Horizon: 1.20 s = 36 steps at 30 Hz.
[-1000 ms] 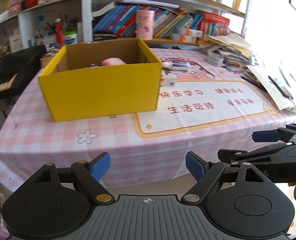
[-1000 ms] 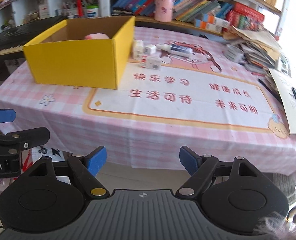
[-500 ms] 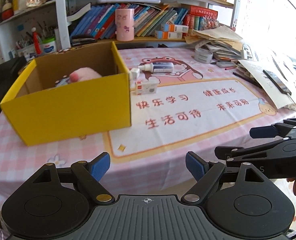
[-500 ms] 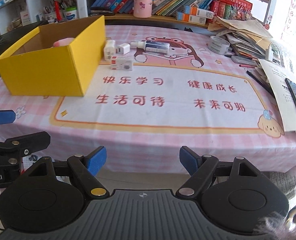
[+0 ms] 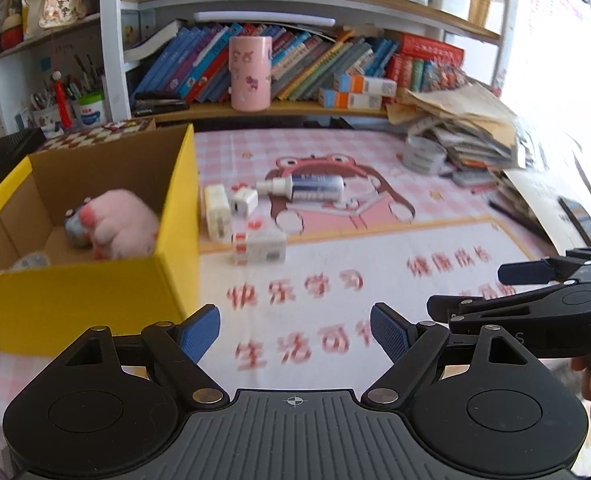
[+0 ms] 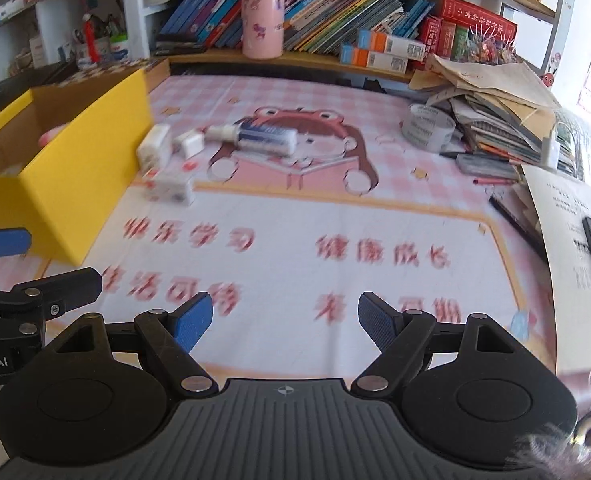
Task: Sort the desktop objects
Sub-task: 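Withdraw both tools from the box toward the spray bottle and chargers, then close the right tool around the white spray bottle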
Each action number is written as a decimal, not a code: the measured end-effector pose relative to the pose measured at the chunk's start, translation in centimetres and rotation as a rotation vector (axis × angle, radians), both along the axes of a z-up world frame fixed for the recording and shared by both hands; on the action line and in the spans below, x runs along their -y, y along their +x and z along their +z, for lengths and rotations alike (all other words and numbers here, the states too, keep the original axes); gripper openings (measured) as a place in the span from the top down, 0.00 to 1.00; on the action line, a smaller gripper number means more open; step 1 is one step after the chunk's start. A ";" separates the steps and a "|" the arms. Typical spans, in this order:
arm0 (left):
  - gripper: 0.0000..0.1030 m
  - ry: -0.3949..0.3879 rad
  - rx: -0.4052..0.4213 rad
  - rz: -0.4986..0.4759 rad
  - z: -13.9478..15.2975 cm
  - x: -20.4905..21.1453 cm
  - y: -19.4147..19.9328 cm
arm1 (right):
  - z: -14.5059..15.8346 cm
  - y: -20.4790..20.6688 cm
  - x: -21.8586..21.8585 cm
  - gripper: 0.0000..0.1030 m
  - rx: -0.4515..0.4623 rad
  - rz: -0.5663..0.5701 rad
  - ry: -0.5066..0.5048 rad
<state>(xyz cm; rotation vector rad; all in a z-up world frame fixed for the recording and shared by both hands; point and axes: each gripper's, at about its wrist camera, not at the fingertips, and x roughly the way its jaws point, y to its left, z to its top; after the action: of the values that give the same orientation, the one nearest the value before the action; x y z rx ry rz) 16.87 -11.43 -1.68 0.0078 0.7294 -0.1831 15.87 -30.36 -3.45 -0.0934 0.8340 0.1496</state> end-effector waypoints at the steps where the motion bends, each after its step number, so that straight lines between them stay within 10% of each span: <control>1: 0.18 -0.005 0.005 0.014 0.1 0.4 0.4 | 0.0 0.8 0.5 0.24 0.001 0.004 0.004; 15: 0.19 0.066 0.010 0.177 0.1 3.5 3.5 | -0.3 11.2 1.8 0.26 0.061 0.239 0.053; 26: 0.19 0.077 -0.012 0.204 0.1 4.9 3.9 | -3.3 21.5 -1.9 0.31 0.085 0.537 -0.102; 36: 0.19 0.068 -0.043 0.221 -0.1 5.0 4.0 | -5.6 26.3 -4.6 0.56 0.038 0.666 -0.168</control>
<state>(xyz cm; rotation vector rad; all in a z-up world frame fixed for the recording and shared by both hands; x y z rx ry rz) 20.85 -16.38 -1.76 -0.0122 0.7736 0.0530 42.19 -25.72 -9.00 -0.5313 0.7515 0.7009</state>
